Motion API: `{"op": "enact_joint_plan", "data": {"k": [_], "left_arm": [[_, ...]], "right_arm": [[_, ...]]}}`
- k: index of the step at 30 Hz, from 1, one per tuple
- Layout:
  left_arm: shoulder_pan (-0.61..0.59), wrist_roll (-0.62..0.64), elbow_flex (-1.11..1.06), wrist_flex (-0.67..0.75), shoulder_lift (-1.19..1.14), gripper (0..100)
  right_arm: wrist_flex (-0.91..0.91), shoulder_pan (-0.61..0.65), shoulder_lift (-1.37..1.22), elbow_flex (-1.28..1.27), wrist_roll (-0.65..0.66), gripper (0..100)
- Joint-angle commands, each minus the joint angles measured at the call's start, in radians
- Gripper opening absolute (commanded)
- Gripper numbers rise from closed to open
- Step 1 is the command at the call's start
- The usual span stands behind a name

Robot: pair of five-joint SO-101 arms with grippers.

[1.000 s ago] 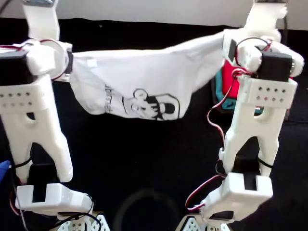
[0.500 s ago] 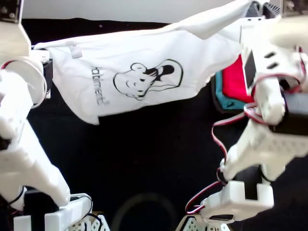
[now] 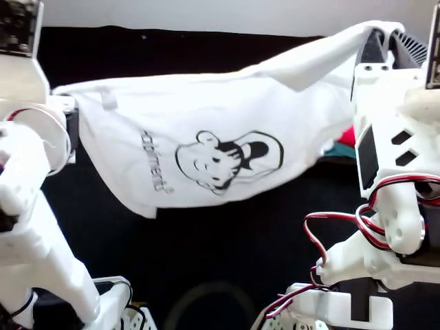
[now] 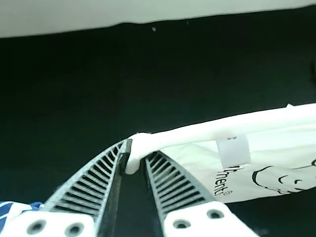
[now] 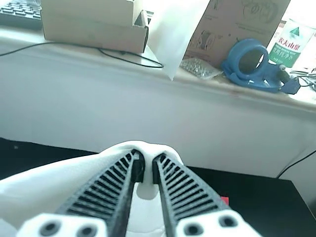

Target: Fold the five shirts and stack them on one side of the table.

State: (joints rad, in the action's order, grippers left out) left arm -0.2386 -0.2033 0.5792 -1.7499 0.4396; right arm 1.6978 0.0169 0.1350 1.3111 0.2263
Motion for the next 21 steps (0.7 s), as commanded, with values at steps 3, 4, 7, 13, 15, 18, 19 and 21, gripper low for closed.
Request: {"op": "enact_joint_plan", "data": {"k": [3, 4, 7, 13, 15, 18, 19, 21], "left_arm": [[-0.002, -0.008, -0.067, 0.026, 0.105, 1], [-0.002, -0.009, -0.065, 0.026, 0.125, 1], [-0.002, -0.009, -0.065, 0.026, 0.191, 1], [-0.004, -0.009, -0.065, 0.026, 0.311, 1], [-0.004, -0.009, -0.065, 0.026, 0.344, 1], [-0.005, -0.009, -0.065, 0.025, 0.386, 1], [-0.005, -0.009, -0.065, 0.025, 0.398, 1], [-0.005, -0.009, -0.065, 0.025, 0.418, 1]], "right_arm": [[0.028, 0.007, 0.028, 0.004, 0.006, 0.5], [0.030, 0.005, 0.028, 0.004, 0.006, 0.5], [0.036, 0.002, 0.033, 0.005, 0.006, 0.5], [0.033, 0.005, 0.156, -0.004, 0.006, 0.5], [0.042, 0.004, 0.188, -0.007, 0.006, 0.5], [0.051, 0.004, 0.234, -0.007, 0.006, 0.5], [0.051, 0.004, 0.248, -0.007, 0.006, 0.5], [0.056, 0.004, 0.268, -0.007, 0.006, 0.5]]}}
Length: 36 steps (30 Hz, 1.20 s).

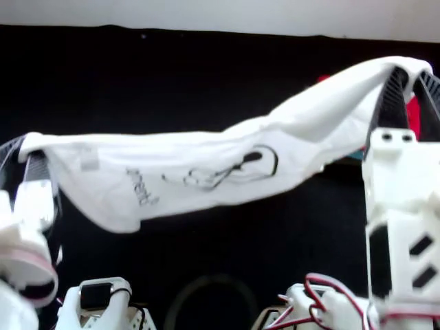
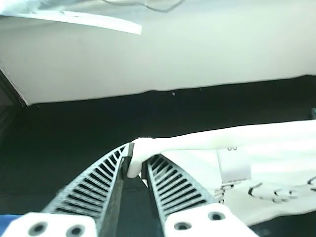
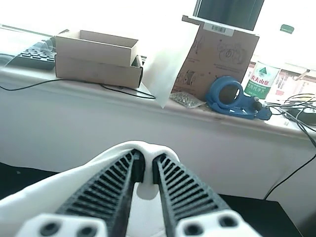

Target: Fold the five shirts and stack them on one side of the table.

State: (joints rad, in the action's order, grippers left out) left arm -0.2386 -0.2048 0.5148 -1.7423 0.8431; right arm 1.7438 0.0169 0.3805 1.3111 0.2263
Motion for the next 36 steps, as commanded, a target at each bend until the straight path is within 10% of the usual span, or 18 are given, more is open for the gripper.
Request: {"op": "enact_joint_plan", "data": {"k": [1, 21, 36], "left_arm": [[-0.005, -0.008, -0.001, 0.017, 0.025, 1], [0.001, -0.020, -0.234, 0.302, -0.504, 1], [-0.002, -0.017, 0.252, 0.402, -1.262, 1]], "right_arm": [[0.010, 0.004, 0.031, -0.007, 0.006, 0.5], [-0.348, 0.007, -0.384, -0.444, 0.012, 0.5], [-0.532, 0.033, -0.871, -0.409, 0.008, 0.5]]}}
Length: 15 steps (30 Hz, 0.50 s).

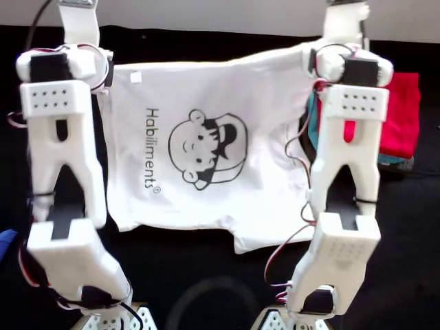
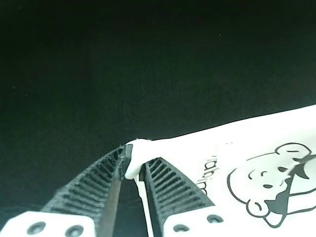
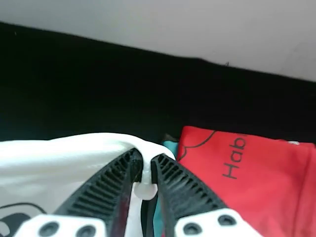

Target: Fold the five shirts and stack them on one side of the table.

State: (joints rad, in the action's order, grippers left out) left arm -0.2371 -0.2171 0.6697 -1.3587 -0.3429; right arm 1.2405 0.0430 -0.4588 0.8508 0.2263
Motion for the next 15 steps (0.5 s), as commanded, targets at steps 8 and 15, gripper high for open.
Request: {"op": "enact_joint_plan", "data": {"k": [8, 15], "left_arm": [[-0.002, -0.003, 0.315, 0.006, -0.305, 4], [-0.025, -0.003, 0.513, -0.137, -0.317, 13]], "right_arm": [[-0.082, 0.033, -0.156, 0.051, 0.008, 1.6], [-0.022, 0.030, -0.153, 0.074, 0.008, 21.7]]}}
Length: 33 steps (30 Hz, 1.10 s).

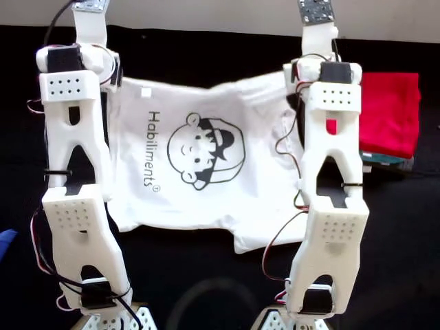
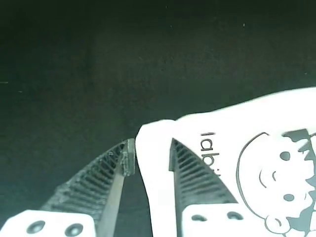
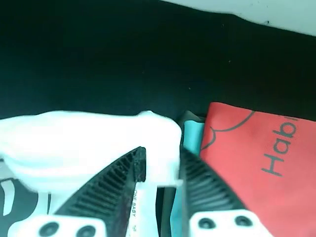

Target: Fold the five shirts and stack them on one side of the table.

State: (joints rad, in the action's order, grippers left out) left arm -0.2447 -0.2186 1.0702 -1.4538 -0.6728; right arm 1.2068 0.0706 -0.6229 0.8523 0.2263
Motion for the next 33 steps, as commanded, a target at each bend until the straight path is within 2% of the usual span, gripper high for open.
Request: {"op": "enact_joint_plan", "data": {"k": [1, 4, 7, 12, 15, 20, 25, 29, 33], "left_arm": [[-0.019, -0.002, 0.157, -0.060, 0.013, 13], [-0.030, -0.002, 0.306, -0.155, 0.013, 13], [-0.028, -0.006, 0.429, -0.313, 0.012, 13], [-0.059, -0.005, 0.352, -0.334, 0.065, 13], [-0.056, -0.005, 0.179, -0.334, 0.191, 13], [-0.025, -0.008, -0.266, -0.330, 0.503, 13], [0.001, -0.008, -0.674, -0.298, 0.748, 13], [0.001, -0.005, -0.955, -0.199, 0.901, 13], [0.001, -0.005, -1.237, -0.126, 1.027, 13]], "right_arm": [[0.027, 0.001, 0.012, 0.096, 0.008, 21.7], [0.097, -0.004, 0.012, 0.194, 0.006, 21.7], [0.206, -0.004, 0.010, 0.317, 0.006, 21.7], [0.377, -0.004, 0.007, 0.452, 0.006, 21.7], [0.447, -0.004, 0.007, 0.512, 0.006, 21.7], [0.552, -0.004, 0.010, 0.624, 0.006, 21.7], [0.561, -0.010, 0.013, 0.671, 0.006, 21.7], [0.562, -0.002, 0.081, 0.641, -0.021, 21.7], [0.562, 0.021, 0.252, 0.466, -0.061, 21.7]]}}
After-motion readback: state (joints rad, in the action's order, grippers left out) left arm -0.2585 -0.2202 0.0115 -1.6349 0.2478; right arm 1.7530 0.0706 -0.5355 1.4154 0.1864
